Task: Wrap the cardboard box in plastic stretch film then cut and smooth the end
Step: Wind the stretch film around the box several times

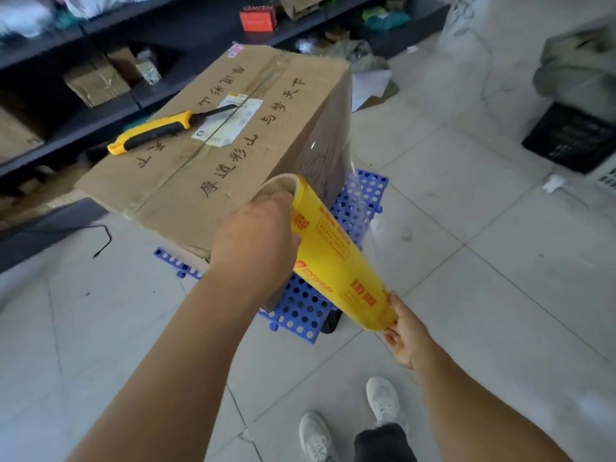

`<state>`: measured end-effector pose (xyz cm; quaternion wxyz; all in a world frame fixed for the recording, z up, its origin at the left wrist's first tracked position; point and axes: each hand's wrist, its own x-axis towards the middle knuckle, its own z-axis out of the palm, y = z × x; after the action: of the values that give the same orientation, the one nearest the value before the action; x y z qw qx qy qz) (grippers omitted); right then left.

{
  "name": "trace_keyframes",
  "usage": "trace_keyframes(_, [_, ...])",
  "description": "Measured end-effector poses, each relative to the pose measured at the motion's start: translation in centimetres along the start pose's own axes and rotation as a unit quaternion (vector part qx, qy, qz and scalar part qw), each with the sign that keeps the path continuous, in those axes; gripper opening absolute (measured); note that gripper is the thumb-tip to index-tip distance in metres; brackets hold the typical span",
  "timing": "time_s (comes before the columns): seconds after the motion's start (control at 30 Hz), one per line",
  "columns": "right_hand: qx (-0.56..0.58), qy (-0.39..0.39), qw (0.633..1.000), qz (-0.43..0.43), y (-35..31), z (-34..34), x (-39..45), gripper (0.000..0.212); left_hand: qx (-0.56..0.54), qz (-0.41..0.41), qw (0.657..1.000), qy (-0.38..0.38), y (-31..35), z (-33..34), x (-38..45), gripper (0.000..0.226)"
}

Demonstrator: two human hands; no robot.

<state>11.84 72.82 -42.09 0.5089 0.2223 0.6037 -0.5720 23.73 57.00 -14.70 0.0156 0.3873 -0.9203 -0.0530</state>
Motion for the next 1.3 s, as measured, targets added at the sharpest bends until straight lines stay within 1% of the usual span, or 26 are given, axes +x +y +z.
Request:
trace_keyframes(0.2, [0.017, 0.004, 1.000, -0.003, 2.7, 0.3, -2.0, 0.046, -0.018, 0.018, 0.999, 0.027, -1.3, -0.2, -2.6, 0.054])
trace_keyframes(0.27, [0.015, 0.002, 1.000, 0.001, 3.3, 0.2, -2.4, 0.047, -0.025, 0.016, 0.999, 0.030, -1.6, -0.3, -3.3, 0.054])
trace_keyframes(0.4, [0.001, 0.004, 1.000, 0.004, 4.4, -0.1, -3.2, 0.059, -0.041, 0.010, 0.998, 0.043, -1.9, -0.6, -4.8, 0.060])
trace_keyframes(0.5, [-0.008, 0.000, 1.000, 0.001, 5.2, -0.2, -3.8, 0.060, -0.039, 0.000, 0.998, 0.056, -2.1, -0.8, -6.1, 0.062])
trace_keyframes(0.57, [-0.013, -0.008, 1.000, 0.003, 5.8, -0.2, -4.1, 0.060, -0.037, -0.012, 0.997, 0.061, -2.2, -0.9, -7.0, 0.059])
trace_keyframes(0.7, [-0.014, -0.018, 1.000, 0.011, 7.7, 0.1, -4.8, 0.059, -0.027, -0.030, 0.997, 0.065, -2.7, -1.1, -8.4, 0.044])
trace_keyframes(0.83, [-0.011, -0.025, 0.999, 0.034, 9.5, 0.9, -5.0, 0.061, -0.033, -0.027, 0.997, 0.067, -3.7, -0.9, -9.7, 0.045])
trace_keyframes(1.03, [-0.002, -0.010, 0.999, 0.042, 13.0, 3.0, -5.5, 0.072, -0.037, -0.020, 0.998, 0.048, -6.9, -0.8, -11.5, 0.054])
trace_keyframes(1.13, [0.011, -0.002, 0.999, 0.045, 14.8, 4.9, -6.3, 0.069, -0.036, -0.009, 0.999, 0.033, -9.1, -0.8, -12.1, 0.058])
trace_keyframes(1.3, [0.025, 0.001, 0.998, 0.050, 18.0, 9.0, -7.3, 0.065, -0.013, 0.015, 0.999, 0.026, -13.4, -1.0, -12.4, 0.054])
